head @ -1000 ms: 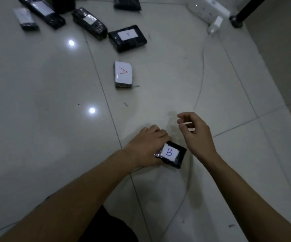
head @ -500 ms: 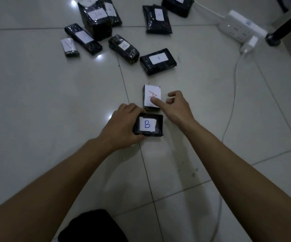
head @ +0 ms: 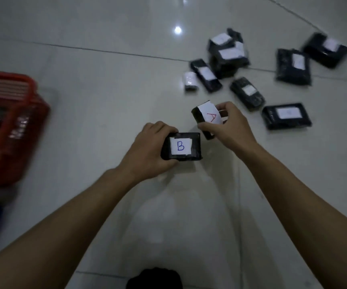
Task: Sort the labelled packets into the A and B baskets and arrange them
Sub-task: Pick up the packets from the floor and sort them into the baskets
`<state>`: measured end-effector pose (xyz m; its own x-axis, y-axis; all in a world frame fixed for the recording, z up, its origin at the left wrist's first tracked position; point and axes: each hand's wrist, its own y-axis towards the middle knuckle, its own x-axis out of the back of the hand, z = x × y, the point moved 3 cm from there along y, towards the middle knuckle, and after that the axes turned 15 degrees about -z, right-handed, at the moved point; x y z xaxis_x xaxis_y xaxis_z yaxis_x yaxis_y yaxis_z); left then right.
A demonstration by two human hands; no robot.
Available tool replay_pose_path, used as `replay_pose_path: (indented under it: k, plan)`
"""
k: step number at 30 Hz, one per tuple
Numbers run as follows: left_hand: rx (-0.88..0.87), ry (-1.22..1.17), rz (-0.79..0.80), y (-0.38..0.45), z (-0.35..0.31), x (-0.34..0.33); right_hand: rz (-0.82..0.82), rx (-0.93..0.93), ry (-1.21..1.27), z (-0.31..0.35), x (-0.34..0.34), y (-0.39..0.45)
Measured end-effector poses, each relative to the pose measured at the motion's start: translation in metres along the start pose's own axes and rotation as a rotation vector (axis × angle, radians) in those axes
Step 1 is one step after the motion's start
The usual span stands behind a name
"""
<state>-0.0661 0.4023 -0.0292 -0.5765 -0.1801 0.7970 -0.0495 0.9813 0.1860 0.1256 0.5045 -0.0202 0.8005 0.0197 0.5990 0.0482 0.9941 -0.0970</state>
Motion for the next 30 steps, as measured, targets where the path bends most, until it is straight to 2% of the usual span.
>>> replay_pose_path:
  k: [8,14,21,25,30]
  plan:
    - [0.345,0.132,-0.424,-0.061,0.101,0.140,0.294,0.290,0.136,0.148,-0.138,-0.016]
    - [0.559,0.236,-0.692,-0.132,0.149,0.241,0.486,0.556,0.125,0.258,-0.241,-0.068]
    - [0.648,0.291,-0.748,-0.163,0.181,0.270,0.423,0.909,-0.136,0.322,-0.330,-0.095]
    - [0.668,0.285,-0.761,-0.160,0.191,0.263,0.500,0.858,-0.334,0.323,-0.365,-0.091]
    - [0.681,0.283,-0.793,-0.165,0.190,0.258,0.552,0.819,-0.335,0.315,-0.363,-0.096]
